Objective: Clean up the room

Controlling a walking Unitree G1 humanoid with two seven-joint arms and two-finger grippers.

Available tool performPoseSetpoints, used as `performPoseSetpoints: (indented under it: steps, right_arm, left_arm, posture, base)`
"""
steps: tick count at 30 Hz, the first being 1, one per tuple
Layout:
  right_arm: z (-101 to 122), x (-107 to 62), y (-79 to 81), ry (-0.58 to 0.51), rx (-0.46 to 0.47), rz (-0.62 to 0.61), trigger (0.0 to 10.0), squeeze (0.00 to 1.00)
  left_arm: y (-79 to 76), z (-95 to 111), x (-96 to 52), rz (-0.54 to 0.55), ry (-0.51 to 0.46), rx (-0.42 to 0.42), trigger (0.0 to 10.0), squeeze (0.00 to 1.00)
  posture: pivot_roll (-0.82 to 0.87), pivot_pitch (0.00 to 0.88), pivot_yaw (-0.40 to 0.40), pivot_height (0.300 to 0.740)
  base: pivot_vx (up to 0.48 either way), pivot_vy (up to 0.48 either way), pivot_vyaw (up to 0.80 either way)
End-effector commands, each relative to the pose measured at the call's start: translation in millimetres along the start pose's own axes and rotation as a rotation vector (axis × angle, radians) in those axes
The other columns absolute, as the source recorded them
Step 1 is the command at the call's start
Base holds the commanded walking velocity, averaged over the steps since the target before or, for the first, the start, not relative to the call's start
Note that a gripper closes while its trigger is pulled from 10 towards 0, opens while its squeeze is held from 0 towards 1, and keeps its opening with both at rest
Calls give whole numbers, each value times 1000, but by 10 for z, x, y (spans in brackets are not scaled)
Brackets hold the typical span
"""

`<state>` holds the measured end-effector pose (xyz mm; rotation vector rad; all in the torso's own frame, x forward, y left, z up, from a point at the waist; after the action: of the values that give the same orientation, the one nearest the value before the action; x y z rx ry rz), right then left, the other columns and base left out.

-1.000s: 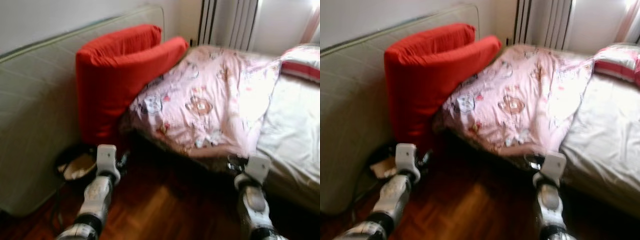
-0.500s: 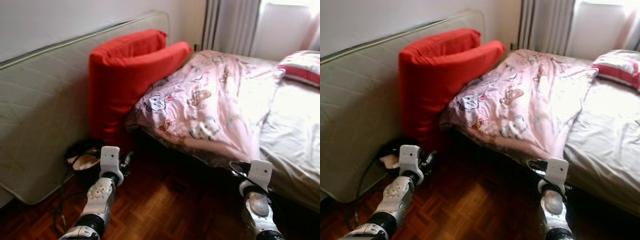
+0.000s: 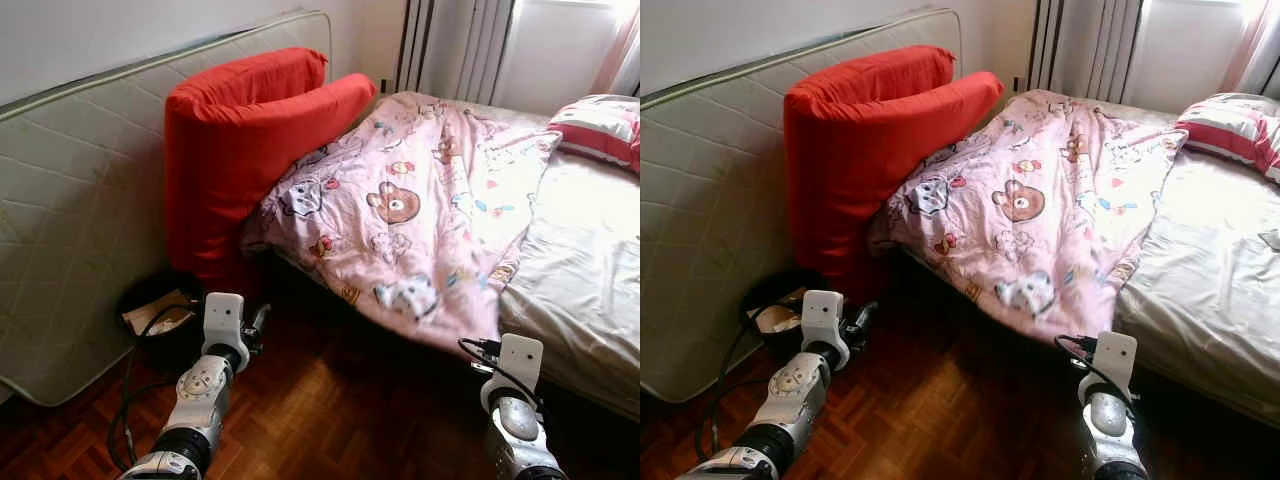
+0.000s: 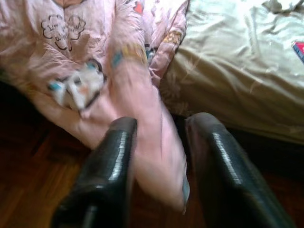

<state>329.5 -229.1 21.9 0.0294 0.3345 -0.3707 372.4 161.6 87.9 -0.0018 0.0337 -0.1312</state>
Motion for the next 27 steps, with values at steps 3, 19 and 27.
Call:
performPoseSetpoints:
  steps: [3,19,27]
  right_arm:
    - [-170,-48,37,75,-15,29,10000,82]
    - [-1089,-493,-48,424,-76,155,10000,0]
    - [-1351,-684,-168,508,-18,138,10000,0]
  left_arm:
    - [-1,-44,-11,-8,26,8,10000,0]
    - [99,-823,-422,36,401,-31,10000,0]
    - [109,-902,-472,38,455,-11,10000,0]
  posture:
    - [-26,93,30,740]
    - [-25,84,26,740]
    - [-14,90,16,740]
  base:
    - [0,0,0]
    - [0,0,0]
    - [0,0,0]
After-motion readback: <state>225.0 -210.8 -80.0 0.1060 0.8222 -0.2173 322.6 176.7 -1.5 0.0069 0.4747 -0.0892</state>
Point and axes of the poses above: a point about 5 cm out from each wrist's last joint towards the gripper, its own x axis pointing out of the wrist towards the gripper, its own z axis along the axis of the wrist's last joint, y = z × x, the point moved 2 cm from there along x, pointing out of the wrist towards the gripper
